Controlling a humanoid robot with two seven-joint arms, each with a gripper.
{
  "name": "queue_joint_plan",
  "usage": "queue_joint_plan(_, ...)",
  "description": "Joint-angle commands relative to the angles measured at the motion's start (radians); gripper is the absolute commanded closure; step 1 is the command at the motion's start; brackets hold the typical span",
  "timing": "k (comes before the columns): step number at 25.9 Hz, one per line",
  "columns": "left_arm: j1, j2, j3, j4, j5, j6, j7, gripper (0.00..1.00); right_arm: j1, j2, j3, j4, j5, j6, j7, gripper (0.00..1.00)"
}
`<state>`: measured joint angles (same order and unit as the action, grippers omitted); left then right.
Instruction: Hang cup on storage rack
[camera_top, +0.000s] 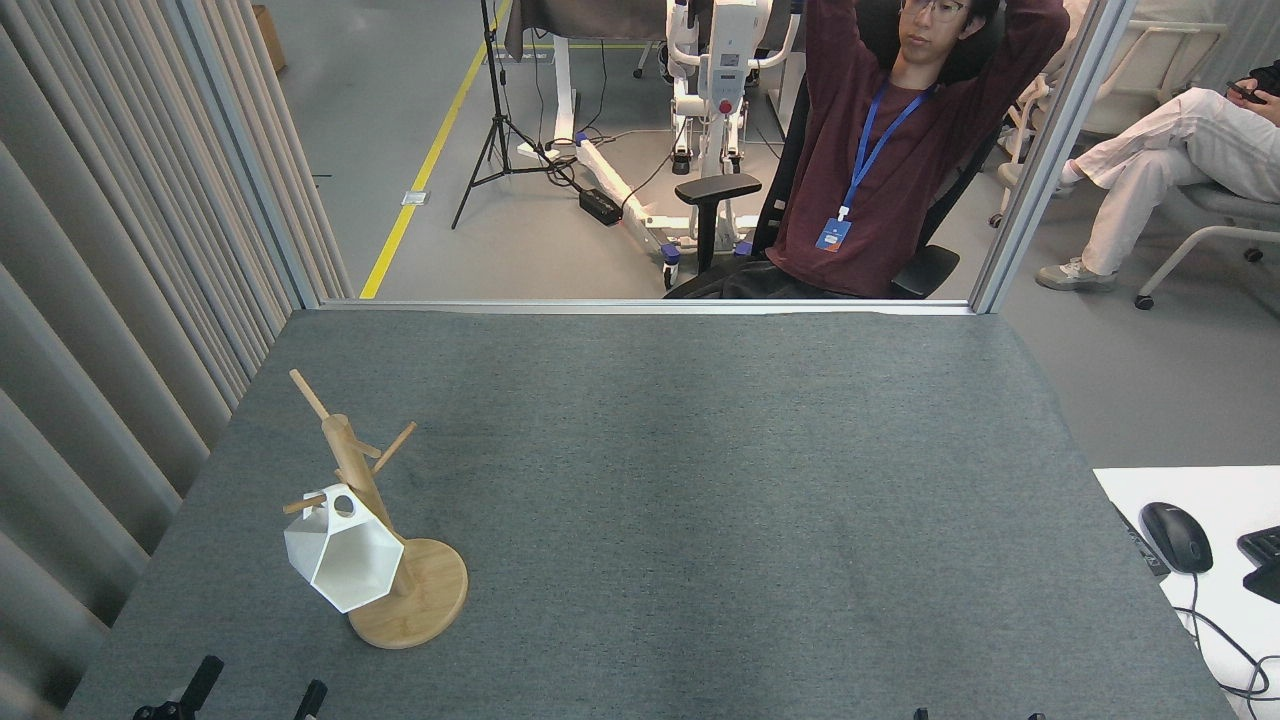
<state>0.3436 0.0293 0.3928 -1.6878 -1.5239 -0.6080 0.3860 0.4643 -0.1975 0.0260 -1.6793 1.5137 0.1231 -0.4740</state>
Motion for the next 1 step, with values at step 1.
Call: queue_joint_plan(1,0.009,0.006,-0.003,-0.004,0.027,-0.032,-0.012,0.00,0.004,-0.007,0.000,0.000,0.005,-0.002,0.002,0.01)
